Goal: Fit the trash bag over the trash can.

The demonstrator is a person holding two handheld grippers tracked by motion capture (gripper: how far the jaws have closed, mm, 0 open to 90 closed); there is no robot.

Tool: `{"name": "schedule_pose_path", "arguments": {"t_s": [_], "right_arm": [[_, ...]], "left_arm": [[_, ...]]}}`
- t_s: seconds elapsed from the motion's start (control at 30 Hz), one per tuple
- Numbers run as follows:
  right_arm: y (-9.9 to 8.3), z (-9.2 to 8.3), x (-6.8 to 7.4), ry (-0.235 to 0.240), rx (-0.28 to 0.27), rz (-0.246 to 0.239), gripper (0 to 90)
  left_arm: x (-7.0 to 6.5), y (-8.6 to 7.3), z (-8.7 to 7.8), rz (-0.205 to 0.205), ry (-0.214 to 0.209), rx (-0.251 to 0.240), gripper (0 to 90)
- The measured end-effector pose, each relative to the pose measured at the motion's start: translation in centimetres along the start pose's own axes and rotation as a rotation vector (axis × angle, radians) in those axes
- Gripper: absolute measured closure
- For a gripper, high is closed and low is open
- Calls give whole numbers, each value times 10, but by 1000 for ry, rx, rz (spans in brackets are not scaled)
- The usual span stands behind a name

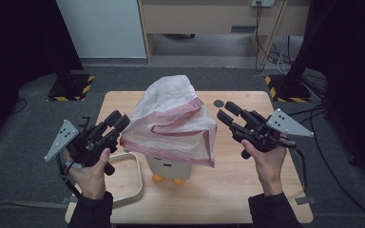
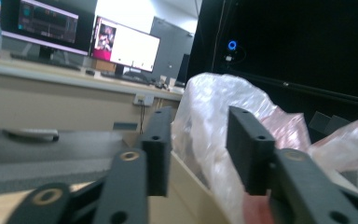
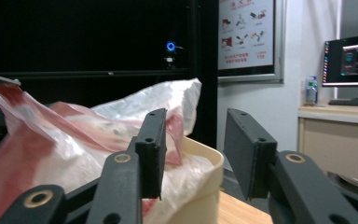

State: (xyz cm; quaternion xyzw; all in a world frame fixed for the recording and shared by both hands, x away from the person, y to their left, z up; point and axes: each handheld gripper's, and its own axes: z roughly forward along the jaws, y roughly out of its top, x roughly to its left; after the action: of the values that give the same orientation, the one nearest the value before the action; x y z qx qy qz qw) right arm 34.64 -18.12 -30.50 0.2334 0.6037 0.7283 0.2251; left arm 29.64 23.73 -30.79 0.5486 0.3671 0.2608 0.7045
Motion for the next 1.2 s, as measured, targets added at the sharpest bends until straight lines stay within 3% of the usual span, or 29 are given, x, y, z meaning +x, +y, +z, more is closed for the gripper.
{"name": "schedule_pose_path", "arguments": {"t_s": [0.23, 0.4, 0.5, 0.57, 0.67, 0.97, 1.07, 1.2], "right_arm": [[6, 4, 11, 40, 1, -12, 531], [9, 6, 15, 50, -2, -11, 509], [11, 6, 17, 54, -4, -11, 493], [12, 5, 19, 61, -4, -9, 480], [13, 5, 23, 76, -6, -14, 466], [16, 6, 32, 133, -3, -19, 424], [17, 7, 36, 160, -3, -27, 415], [17, 8, 41, 190, 7, -32, 395]], "left_arm": [[-18, 6, -5, 59, -50, -21, 470], [-29, 5, -4, 105, -77, 7, 453], [-32, 2, -1, 145, -77, 50, 449], [-34, 0, 2, 178, -54, 76, 450], [-34, -3, 6, 197, -28, 108, 511], [-27, -7, 15, 124, 22, 167, 853], [-26, -7, 17, 92, 36, 165, 899], [-26, -8, 20, 82, 47, 168, 900]]}}
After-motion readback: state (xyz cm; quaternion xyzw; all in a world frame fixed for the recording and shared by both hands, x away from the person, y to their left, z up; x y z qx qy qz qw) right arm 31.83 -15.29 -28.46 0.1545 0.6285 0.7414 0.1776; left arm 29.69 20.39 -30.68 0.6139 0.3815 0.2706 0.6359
